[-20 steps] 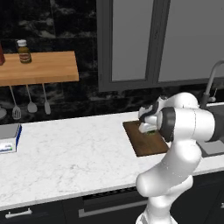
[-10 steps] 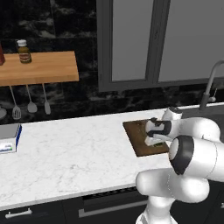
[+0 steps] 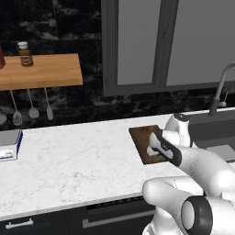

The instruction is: Pick up the sponge from the counter and clean the cutting board by briefly scrubbing or pressing down on the cutting board. Once finished, release the sponge.

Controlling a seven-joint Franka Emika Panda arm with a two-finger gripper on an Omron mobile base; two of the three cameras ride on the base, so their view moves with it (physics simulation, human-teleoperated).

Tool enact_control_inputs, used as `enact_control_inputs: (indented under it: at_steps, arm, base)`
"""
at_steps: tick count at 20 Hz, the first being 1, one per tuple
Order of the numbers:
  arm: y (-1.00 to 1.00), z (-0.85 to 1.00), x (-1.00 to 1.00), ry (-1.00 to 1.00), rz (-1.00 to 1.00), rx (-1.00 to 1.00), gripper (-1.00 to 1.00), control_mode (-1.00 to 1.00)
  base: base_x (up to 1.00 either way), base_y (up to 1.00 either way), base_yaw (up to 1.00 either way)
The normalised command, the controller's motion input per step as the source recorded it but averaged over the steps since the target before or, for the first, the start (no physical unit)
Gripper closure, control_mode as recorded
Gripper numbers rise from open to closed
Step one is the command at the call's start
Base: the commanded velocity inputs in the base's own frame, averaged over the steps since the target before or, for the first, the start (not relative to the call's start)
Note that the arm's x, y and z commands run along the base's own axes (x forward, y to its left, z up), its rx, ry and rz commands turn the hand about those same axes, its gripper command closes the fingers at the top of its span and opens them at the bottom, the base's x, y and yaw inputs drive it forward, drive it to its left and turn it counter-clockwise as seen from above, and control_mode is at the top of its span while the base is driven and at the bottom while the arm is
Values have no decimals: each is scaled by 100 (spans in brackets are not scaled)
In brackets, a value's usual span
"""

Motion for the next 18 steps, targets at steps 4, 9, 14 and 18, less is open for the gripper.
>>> enact_control_inputs:
  at_steps: [4, 9, 14, 18]
  arm:
    - [64, 92, -3, 3, 0, -3, 100, -100]
    - [92, 37, -7, 15, 1, -8, 100, -100]
    - [92, -8, 0, 11, 6, -7, 100, -100]
    - [56, -41, 16, 9, 8, 0, 100, -100]
  base:
    - [0, 0, 0]
    - [0, 0, 0]
    - [0, 0, 0]
    - [0, 0, 0]
